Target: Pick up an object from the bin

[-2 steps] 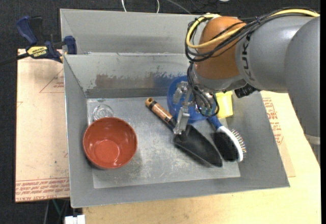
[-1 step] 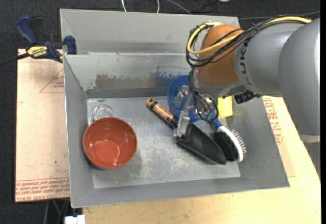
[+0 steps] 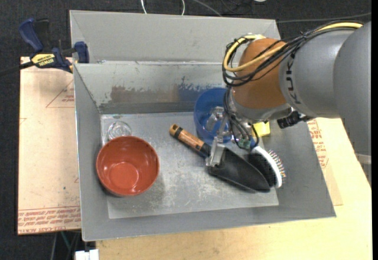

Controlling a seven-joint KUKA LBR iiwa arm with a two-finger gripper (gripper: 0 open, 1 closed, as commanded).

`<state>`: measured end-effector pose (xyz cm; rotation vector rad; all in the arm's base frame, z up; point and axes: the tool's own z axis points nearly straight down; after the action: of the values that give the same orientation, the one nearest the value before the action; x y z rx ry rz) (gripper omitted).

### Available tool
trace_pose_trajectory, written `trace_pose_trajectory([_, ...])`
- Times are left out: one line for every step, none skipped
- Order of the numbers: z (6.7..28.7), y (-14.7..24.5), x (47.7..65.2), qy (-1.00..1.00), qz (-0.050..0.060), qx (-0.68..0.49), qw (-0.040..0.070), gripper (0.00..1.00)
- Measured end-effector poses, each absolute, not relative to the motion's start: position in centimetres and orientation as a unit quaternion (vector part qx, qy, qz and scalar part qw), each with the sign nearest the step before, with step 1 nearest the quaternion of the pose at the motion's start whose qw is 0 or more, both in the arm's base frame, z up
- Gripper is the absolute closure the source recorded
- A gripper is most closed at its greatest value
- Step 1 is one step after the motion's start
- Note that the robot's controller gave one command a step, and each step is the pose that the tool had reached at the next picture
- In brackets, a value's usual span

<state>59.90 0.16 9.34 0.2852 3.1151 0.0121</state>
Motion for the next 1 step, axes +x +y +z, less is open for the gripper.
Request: trace_pose_trajectory([7.58, 1.15, 63.69, 0.992, 0.006, 0.123, 0.003, 0.0])
